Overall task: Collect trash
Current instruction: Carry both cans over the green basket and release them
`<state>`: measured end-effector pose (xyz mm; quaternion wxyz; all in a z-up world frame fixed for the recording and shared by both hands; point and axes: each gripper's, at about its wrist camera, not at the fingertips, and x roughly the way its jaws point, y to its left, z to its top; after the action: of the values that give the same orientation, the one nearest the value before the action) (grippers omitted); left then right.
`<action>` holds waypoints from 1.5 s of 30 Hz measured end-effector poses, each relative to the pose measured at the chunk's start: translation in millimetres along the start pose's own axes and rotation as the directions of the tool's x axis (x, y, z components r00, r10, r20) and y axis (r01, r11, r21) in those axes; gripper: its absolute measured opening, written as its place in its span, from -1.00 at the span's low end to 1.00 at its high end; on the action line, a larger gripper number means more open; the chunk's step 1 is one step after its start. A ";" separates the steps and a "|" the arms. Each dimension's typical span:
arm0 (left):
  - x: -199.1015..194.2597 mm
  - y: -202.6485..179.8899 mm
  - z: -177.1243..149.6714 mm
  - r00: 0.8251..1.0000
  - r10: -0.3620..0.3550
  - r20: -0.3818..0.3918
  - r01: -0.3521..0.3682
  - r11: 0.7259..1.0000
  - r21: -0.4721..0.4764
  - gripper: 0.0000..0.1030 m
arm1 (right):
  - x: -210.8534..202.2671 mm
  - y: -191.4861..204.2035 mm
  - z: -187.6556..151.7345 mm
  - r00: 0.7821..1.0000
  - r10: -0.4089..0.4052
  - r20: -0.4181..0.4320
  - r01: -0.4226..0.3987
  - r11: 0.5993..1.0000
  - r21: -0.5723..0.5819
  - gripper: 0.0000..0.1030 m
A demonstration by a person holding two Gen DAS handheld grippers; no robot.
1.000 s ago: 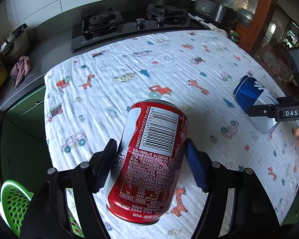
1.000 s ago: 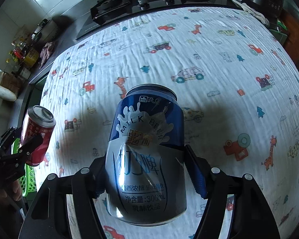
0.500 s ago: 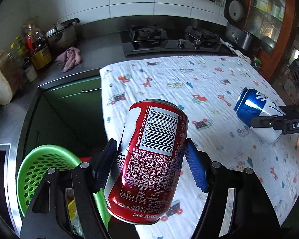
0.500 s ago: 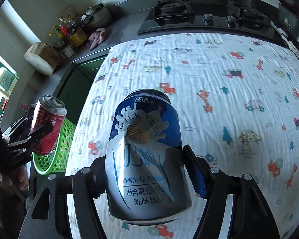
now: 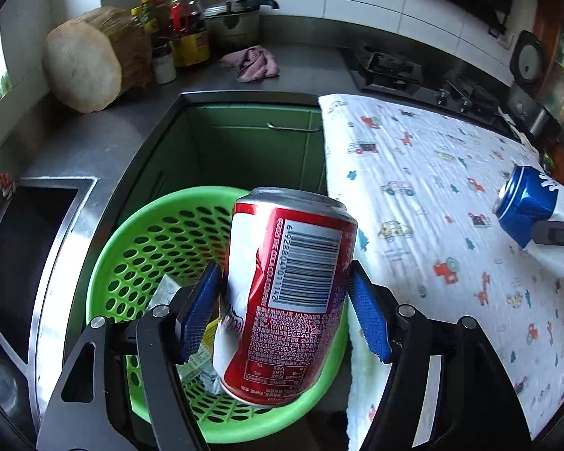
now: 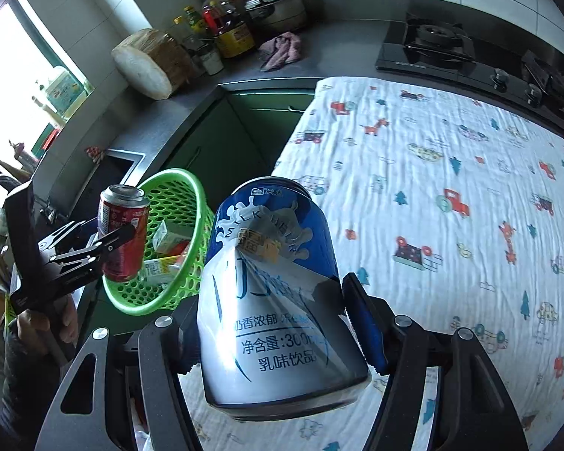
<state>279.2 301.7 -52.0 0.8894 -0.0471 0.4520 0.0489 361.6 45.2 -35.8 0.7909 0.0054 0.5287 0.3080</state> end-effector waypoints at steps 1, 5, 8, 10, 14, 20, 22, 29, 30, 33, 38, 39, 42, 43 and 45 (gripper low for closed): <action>2.5 7.2 -2.3 1.000 0.005 -0.007 -0.005 1.000 -0.015 0.30 | 2.4 8.1 2.6 1.000 0.006 -0.002 -0.006 1.000 -0.014 0.22; 12.6 28.5 -12.4 0.999 0.025 -0.037 -0.027 0.998 -0.056 0.29 | 9.5 36.2 12.0 1.000 0.029 -0.007 -0.029 0.998 -0.058 0.22; 20.7 39.1 -19.5 0.997 0.033 -0.068 -0.038 0.996 -0.076 0.29 | 14.4 51.7 17.9 0.999 0.044 -0.009 -0.044 0.996 -0.077 0.22; 25.3 45.9 -23.5 0.996 0.028 -0.089 -0.037 0.995 -0.092 0.30 | 18.1 60.7 21.2 0.999 0.051 -0.012 -0.052 0.995 -0.088 0.22; 27.2 58.1 -32.9 0.994 0.032 -0.104 -0.044 0.992 -0.115 0.32 | 25.7 78.1 28.4 0.998 0.067 -0.017 -0.069 0.992 -0.109 0.22; 21.1 74.5 -46.1 0.994 0.046 -0.095 -0.060 0.987 -0.146 0.56 | 37.3 105.0 39.1 0.995 0.098 -0.025 -0.100 0.984 -0.147 0.22; 17.8 78.8 -51.6 0.995 0.048 -0.093 -0.062 0.985 -0.158 0.56 | 41.6 114.5 42.1 0.994 0.109 -0.031 -0.112 0.981 -0.157 0.22; -4.5 92.3 -69.0 0.995 0.075 -0.063 -0.086 0.976 -0.199 0.56 | 63.6 144.9 46.4 0.989 0.134 -0.067 -0.145 0.972 -0.187 0.22; -8.1 94.5 -71.6 0.995 0.078 -0.059 -0.089 0.974 -0.208 0.56 | 67.6 149.2 46.3 0.988 0.139 -0.074 -0.151 0.970 -0.190 0.22; -20.0 100.9 -79.2 0.994 0.096 -0.046 -0.104 0.967 -0.234 0.56 | 80.2 161.3 45.0 0.984 0.150 -0.097 -0.167 0.966 -0.200 0.22; -39.4 112.3 -90.3 0.992 0.124 -0.018 -0.124 0.953 -0.275 0.60 | 102.6 181.8 40.0 0.974 0.177 -0.141 -0.203 0.959 -0.196 0.22; -42.6 115.1 -92.4 0.992 0.127 -0.015 -0.126 0.950 -0.287 0.61 | 107.4 186.2 38.9 0.973 0.180 -0.147 -0.208 0.958 -0.199 0.22; -49.8 120.0 -98.4 0.991 0.137 -0.009 -0.133 0.942 -0.307 0.62 | 122.7 199.6 36.0 0.965 0.194 -0.174 -0.228 0.952 -0.203 0.22; -51.9 121.1 -99.9 0.990 0.139 -0.008 -0.135 0.941 -0.311 0.62 | 127.2 203.6 35.0 0.963 0.200 -0.180 -0.235 0.951 -0.203 0.22; -54.6 122.6 -102.8 0.990 0.144 -0.008 -0.139 0.938 -0.317 0.62 | 134.8 210.8 33.5 0.959 0.213 -0.187 -0.249 0.947 -0.201 0.25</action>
<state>149.1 407.6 -73.0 0.8680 -0.1562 0.4335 0.1850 322.1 293.1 -62.9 0.6991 -0.0462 0.5495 0.4552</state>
